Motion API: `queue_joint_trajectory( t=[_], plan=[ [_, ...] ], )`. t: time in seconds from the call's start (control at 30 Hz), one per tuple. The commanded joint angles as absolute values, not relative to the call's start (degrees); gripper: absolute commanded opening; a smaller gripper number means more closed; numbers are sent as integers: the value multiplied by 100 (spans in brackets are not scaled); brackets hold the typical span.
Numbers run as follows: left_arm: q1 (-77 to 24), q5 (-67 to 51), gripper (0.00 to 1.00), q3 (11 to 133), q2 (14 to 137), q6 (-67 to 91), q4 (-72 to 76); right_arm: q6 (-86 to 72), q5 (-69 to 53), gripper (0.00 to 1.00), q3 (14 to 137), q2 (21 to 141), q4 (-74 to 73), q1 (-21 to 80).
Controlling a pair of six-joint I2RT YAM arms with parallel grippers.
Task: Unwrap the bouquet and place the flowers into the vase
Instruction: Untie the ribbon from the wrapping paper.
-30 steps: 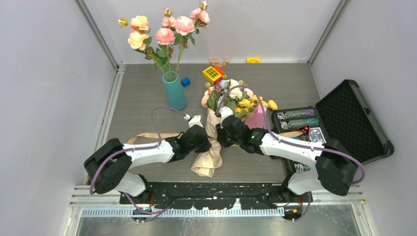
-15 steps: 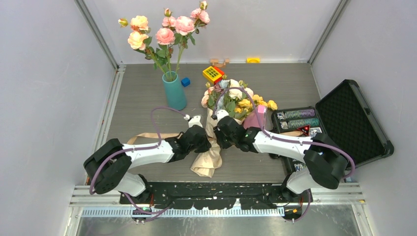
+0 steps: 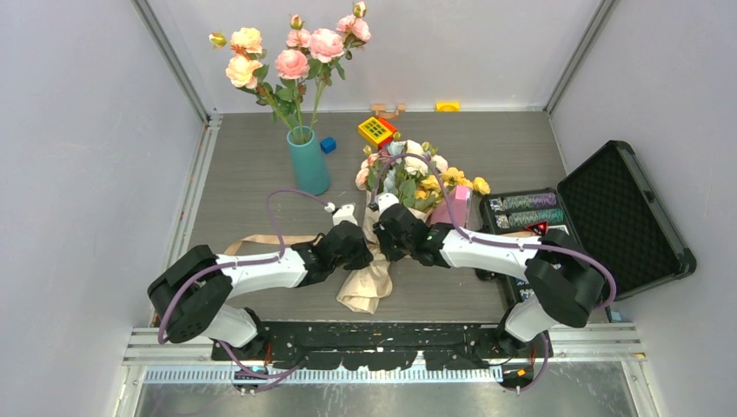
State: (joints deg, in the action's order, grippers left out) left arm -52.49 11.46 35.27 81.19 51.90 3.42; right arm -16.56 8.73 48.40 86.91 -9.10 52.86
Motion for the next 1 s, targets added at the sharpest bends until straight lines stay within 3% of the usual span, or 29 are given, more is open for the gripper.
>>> queue_joint_trajectory(
  t=[0.0, 0.33, 0.97],
  plan=[
    [-5238, 1188, 0, 3378, 8134, 5039, -33, -1558, 1090, 23, 5096, 8891, -597, 5291],
    [-5238, 1234, 0, 3450, 8107, 5033, -168, -1632, 1677, 1, 5043, 9135, -545, 5299],
    [-5232, 1497, 0, 3443, 7945, 5172, -487, -2415, 3271, 0, 4511, 8673, -598, 5344]
  ],
)
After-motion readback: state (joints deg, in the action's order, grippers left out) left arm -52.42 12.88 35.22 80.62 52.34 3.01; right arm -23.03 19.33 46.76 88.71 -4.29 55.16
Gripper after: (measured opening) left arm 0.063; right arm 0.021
